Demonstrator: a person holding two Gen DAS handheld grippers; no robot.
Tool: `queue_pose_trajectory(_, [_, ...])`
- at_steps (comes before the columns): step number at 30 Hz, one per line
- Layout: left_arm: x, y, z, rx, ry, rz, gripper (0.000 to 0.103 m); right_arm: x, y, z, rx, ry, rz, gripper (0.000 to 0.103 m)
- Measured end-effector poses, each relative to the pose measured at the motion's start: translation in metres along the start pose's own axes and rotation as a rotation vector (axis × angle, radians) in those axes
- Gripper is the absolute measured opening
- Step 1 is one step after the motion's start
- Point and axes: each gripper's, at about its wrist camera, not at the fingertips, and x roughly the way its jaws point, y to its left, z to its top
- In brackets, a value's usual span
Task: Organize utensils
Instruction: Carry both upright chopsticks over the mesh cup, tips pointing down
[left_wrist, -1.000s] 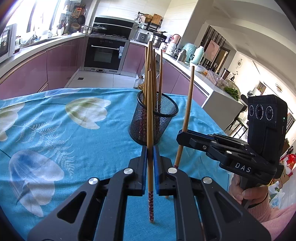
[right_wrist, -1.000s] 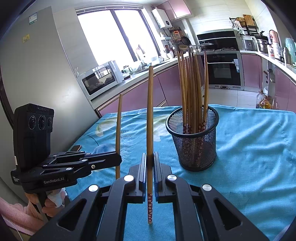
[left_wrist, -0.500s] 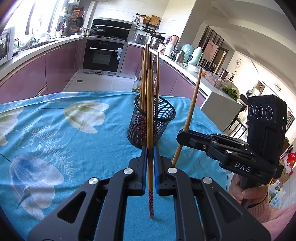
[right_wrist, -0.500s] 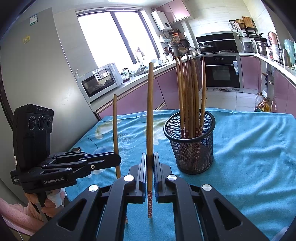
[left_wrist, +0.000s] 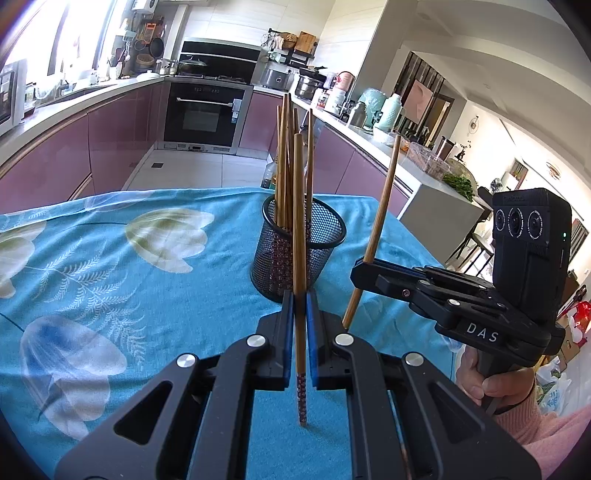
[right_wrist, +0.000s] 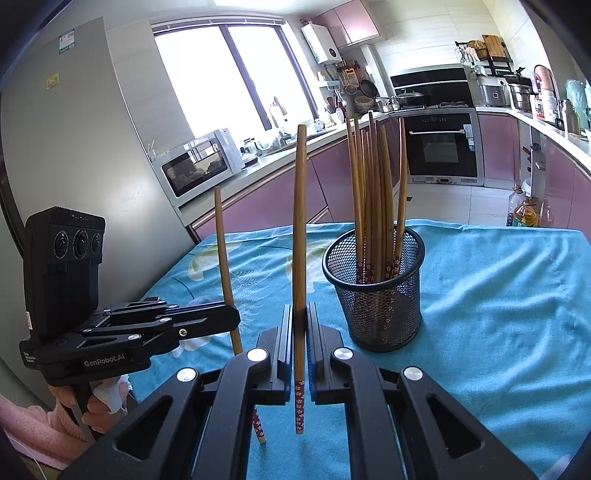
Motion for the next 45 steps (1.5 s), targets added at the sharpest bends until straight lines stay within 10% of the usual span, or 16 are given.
queue_pose_trajectory(45, [0.003, -0.009, 0.016, 0.022, -0.016, 0.001, 0.007, -0.01, -0.005, 0.013, -0.004, -0.039, -0.015, 0.006])
